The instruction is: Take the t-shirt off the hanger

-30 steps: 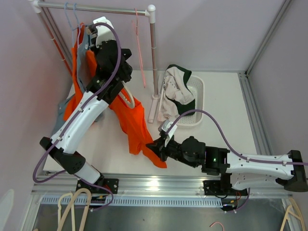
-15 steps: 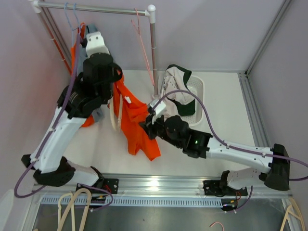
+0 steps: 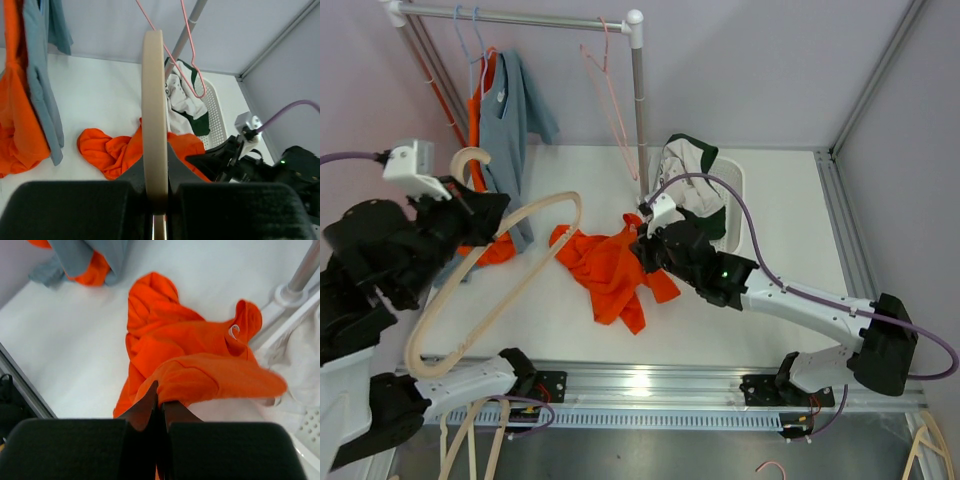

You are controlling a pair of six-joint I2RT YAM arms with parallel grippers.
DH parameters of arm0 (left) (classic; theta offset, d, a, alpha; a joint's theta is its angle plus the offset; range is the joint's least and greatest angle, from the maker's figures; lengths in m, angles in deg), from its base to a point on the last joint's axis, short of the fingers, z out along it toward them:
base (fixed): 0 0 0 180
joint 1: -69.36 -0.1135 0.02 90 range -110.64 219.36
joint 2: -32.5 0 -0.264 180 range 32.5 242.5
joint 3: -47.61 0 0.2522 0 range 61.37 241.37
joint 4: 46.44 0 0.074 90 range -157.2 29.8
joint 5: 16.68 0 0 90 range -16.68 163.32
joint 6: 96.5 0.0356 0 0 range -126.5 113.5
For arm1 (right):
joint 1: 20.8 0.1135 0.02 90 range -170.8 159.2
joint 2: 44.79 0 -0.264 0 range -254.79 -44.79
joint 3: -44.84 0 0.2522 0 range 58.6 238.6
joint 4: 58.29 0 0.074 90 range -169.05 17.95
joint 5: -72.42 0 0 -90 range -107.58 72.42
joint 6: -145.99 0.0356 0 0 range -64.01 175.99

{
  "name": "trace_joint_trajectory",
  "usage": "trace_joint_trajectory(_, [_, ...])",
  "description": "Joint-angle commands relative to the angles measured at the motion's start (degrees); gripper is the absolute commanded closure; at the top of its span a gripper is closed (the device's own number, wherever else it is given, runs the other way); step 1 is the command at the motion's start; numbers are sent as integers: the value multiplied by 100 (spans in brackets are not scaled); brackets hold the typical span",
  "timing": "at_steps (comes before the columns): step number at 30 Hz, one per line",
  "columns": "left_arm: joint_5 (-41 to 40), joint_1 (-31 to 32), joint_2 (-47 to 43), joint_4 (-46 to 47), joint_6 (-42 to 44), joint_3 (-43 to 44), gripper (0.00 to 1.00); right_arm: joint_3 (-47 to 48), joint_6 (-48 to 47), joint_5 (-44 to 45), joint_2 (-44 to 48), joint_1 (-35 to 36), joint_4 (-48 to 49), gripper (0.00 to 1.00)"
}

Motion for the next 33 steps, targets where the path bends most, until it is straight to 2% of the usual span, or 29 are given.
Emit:
trace_joint_trajectory(1, [-22,14,-22,-327,78,258,99,-149,153,-415,99,-45,-57,100])
trace_joint_trajectory(3, [-427,14,13,-319,148,215,99,0,188,-696,-67,-36,-119,100])
trace_joint_trajectory(5, [-876,-13,48,-30,271,32,99,341,188,-820,-541,-27,-293,94])
trace_joint_trajectory(6, [-973,-56,48,128,454,-22,99,483,197,-864,-761,-18,-364,91])
trace_joint_trajectory(8, [-895,-423,83,636,753,-57,99,790,189,-882,-1444,-1,-575,92])
trace_joint_trajectory(10, [-554,-863,127,919,982,-66,99,1230,171,-978,-1912,43,-690,94])
trace_joint_trajectory(11, [83,-1361,136,1286,1070,-136,99,1370,145,-978,-2323,113,-725,94])
trace_joint_trajectory(12, [298,-1558,153,1437,1149,-180,99,1702,110,-970,-2519,131,-778,97])
trace_joint_trajectory(15, [748,-1797,293,2165,1579,-373,99,2223,109,-899,-3327,210,-1076,95])
trace_joint_trajectory(17, [862,-1797,538,2378,1765,-339,99,2689,118,-873,-3705,219,-1296,79])
trace_joint_trajectory(18, [915,-1797,618,2484,1879,-304,99,2821,144,-803,-4012,228,-1366,44])
trace_joint_trajectory(19, [907,-1797,698,2528,1923,-164,99,3005,153,-724,-4128,228,-1428,26])
trace_joint_trajectory(20, [959,-1797,751,2590,1993,-137,99,3050,153,-741,-4207,228,-1437,18])
trace_joint_trajectory(21, [994,-1797,803,2669,2081,-145,99,3094,153,-732,-4321,228,-1446,6])
trace_joint_trajectory(22, [1003,-1797,821,2835,2125,-119,99,3129,171,-715,-4357,228,-1437,1])
trace_joint_trajectory(26, [925,-1814,953,3143,2441,-49,99,3611,119,-768,-4734,237,-1762,1])
trace_joint_trajectory(30, [907,-1885,1199,3521,2767,-92,99,4156,-4,-6,-5279,360,-2307,2])
trace_joint_trajectory(32, [854,-2007,1304,3740,2802,-145,99,4254,4,225,-5438,412,-2492,16])
trace_joint_trajectory(33, [880,-2078,1357,3776,2776,-137,99,4229,30,234,-5430,404,-2509,38])
